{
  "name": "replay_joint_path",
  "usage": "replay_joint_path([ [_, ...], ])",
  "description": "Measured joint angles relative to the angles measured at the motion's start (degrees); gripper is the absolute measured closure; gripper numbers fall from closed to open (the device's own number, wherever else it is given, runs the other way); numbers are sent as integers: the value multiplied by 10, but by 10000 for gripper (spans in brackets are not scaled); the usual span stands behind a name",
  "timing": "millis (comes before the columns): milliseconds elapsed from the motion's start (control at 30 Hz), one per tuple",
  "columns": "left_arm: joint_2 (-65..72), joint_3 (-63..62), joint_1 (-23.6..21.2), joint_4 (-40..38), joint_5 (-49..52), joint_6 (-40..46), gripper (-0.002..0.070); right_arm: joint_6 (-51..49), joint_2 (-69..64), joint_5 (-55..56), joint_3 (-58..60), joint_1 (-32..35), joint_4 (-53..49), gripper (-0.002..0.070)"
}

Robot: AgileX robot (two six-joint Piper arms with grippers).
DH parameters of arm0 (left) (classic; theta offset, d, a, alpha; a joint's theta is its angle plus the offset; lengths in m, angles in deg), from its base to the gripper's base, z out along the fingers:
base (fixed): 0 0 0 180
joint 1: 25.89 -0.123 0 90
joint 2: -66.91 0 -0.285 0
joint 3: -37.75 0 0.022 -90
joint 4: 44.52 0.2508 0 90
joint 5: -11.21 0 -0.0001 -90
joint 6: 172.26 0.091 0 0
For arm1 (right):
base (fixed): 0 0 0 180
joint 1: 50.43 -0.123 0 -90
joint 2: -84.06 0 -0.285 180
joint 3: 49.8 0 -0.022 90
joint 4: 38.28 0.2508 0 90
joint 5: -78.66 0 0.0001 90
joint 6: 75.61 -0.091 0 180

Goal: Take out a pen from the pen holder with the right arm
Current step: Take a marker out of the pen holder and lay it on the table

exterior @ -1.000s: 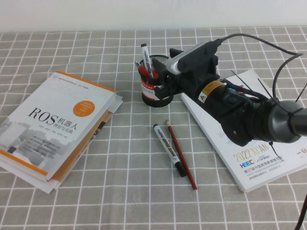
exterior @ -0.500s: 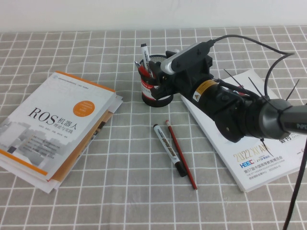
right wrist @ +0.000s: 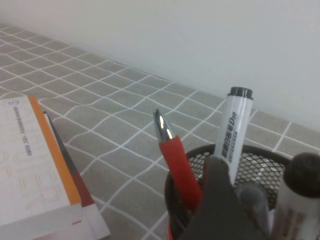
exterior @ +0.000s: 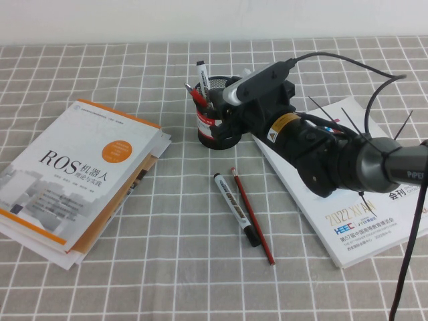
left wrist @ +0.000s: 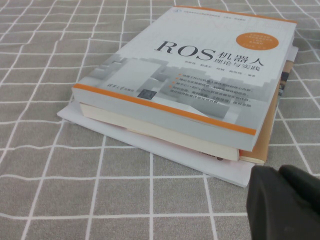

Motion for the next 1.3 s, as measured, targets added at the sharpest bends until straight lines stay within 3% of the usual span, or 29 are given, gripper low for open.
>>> replay_joint_path([
  [300,0,0,0,0,0,0,678,0,0,13,0,0,0,365],
  [967,0,0,0,0,0,0,678,0,0,39,0,0,31,374],
  [1300,0,0,0,0,0,0,678,0,0,40,0,0,33,546],
])
